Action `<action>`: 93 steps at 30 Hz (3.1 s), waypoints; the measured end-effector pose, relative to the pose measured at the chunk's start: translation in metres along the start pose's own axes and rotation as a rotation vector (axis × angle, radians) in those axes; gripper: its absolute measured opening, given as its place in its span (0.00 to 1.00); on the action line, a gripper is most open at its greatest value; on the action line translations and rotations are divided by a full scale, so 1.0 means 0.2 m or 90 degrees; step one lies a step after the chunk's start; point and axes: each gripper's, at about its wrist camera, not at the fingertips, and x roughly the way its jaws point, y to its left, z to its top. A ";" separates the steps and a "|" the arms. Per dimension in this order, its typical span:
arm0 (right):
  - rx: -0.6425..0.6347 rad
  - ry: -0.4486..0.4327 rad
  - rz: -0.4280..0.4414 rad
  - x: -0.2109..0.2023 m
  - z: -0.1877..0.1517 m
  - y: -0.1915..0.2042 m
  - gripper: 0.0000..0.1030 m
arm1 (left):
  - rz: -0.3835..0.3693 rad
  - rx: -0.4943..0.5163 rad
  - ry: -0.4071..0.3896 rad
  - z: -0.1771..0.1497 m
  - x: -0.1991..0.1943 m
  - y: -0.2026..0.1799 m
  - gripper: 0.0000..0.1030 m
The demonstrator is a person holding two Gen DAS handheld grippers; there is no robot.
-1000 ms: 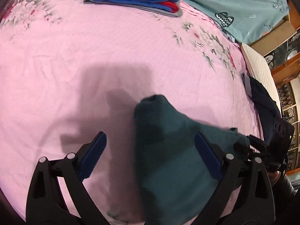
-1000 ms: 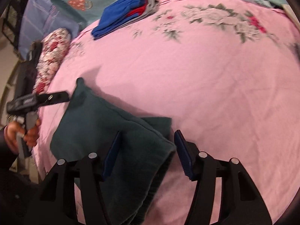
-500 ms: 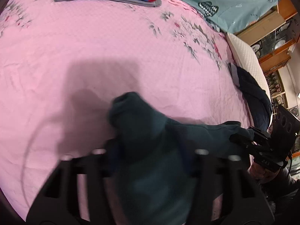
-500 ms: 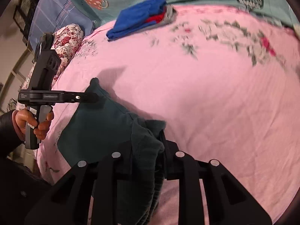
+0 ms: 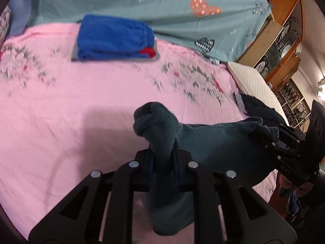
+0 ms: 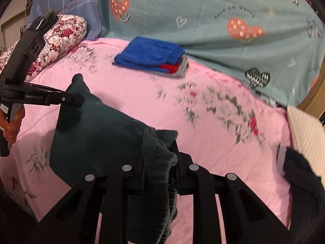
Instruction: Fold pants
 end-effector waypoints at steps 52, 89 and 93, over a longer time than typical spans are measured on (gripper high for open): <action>0.256 -0.117 0.192 1.05 1.19 -0.55 0.52 | 0.279 0.052 -0.159 1.33 0.47 0.70 0.80; 0.220 0.029 0.046 0.23 0.81 0.06 0.93 | 0.333 0.064 -0.081 0.58 -0.25 -0.10 0.98; 0.216 0.027 0.049 0.19 0.78 0.09 0.93 | 0.343 0.070 -0.093 0.53 -0.29 -0.13 0.98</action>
